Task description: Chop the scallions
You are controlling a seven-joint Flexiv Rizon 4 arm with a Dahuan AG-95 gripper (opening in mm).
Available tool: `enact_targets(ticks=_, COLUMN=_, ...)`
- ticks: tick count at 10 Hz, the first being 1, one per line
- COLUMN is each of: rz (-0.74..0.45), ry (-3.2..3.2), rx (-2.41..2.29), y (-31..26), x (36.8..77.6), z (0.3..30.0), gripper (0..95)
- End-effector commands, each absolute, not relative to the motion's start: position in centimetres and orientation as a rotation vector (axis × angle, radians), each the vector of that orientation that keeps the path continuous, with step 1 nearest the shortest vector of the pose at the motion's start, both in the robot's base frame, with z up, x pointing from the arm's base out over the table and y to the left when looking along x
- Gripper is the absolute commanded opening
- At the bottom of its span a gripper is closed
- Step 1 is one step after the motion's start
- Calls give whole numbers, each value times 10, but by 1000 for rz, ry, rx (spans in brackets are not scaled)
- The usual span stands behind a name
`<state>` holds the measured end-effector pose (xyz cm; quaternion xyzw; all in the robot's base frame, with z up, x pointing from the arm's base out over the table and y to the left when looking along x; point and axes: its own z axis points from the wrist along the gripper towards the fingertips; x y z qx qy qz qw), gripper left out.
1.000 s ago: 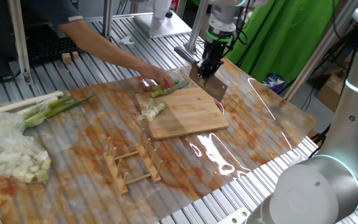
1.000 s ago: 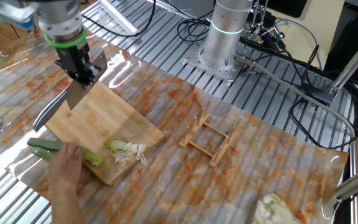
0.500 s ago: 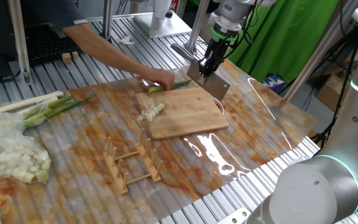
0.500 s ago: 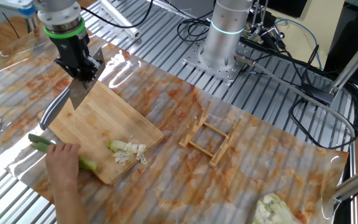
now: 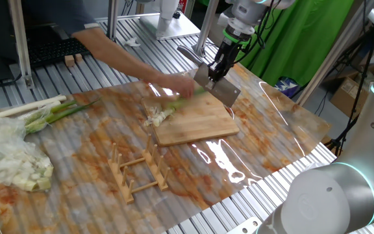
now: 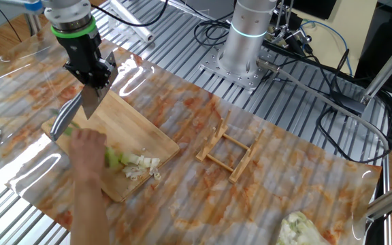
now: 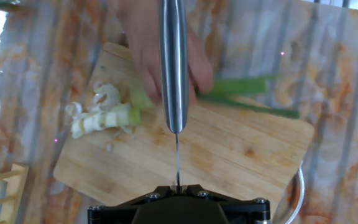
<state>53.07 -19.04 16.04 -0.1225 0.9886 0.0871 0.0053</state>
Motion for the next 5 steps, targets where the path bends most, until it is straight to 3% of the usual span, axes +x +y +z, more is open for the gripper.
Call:
enact_targets(ticks=1, rz=246, ry=3074, rx=-373, y=-182, x=524, z=165, gripper=0)
enact_targets(ticks=5, rz=186, ry=3076, rx=-362, y=-181, x=523, z=168, gripper=0)
